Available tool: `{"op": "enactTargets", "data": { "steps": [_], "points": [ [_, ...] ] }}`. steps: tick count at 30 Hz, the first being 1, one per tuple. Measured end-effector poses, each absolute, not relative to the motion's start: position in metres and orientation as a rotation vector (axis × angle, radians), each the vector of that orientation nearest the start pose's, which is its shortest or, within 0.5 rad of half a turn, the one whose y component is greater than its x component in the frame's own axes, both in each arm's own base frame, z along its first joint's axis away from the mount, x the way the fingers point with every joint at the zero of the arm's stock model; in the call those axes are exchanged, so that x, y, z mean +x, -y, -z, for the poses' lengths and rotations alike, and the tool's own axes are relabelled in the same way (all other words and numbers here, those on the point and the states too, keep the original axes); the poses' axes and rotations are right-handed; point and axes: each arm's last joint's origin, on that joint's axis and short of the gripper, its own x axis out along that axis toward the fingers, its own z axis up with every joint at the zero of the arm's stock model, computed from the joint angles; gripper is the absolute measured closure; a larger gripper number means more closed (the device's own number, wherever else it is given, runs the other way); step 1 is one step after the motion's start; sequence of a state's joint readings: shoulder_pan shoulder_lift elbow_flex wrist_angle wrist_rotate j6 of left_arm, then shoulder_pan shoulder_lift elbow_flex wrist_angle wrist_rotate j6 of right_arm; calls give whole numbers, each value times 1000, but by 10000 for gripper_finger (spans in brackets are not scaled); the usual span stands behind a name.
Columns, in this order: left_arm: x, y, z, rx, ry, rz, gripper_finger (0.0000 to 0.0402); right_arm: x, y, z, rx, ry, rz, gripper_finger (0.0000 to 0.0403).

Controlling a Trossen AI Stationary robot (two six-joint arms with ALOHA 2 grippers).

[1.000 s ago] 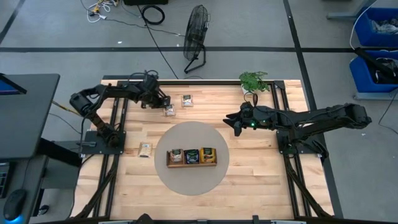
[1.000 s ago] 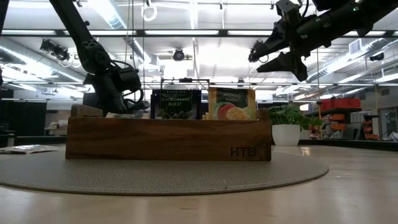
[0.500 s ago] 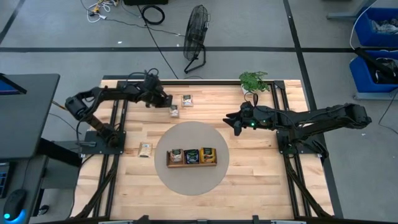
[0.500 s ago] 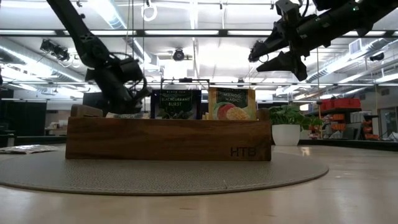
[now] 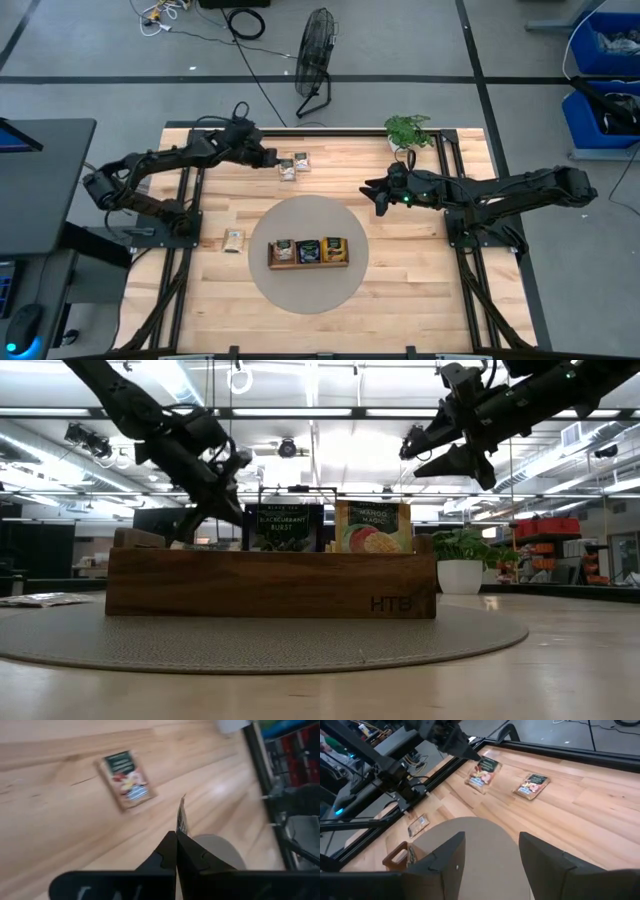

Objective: Pick & Place Tea
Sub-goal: Put the brown tea bag into the left section of the wooden organizer

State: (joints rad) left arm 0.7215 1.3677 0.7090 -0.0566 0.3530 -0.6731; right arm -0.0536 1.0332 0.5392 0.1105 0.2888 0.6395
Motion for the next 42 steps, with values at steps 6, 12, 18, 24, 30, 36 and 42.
{"op": "enactTargets", "data": {
  "steps": [6, 12, 18, 24, 30, 36, 42],
  "points": [
    [215, -158, -217, -977, -396, -493, 401, 217, 20, -232, 620, -242, 457, 209],
    [222, -143, -237, -940, -289, -411, 401, 219, 19, -235, 630, -232, 393, 209],
    [231, -129, -246, -952, -243, -339, 401, 220, 18, -238, 638, -203, 360, 209],
    [244, -113, -259, -942, -133, -230, 401, 222, 17, -247, 660, -122, 304, 209],
    [253, -97, -271, -942, -40, -148, 401, 224, 18, -253, 741, -68, 235, 209],
    [262, -79, -281, -924, -10, -100, 401, 227, 21, -268, 807, -15, 175, 209],
    [270, -67, -304, -823, 40, -80, 401, 239, 21, -297, 786, 29, 131, 209]
  ]
}}
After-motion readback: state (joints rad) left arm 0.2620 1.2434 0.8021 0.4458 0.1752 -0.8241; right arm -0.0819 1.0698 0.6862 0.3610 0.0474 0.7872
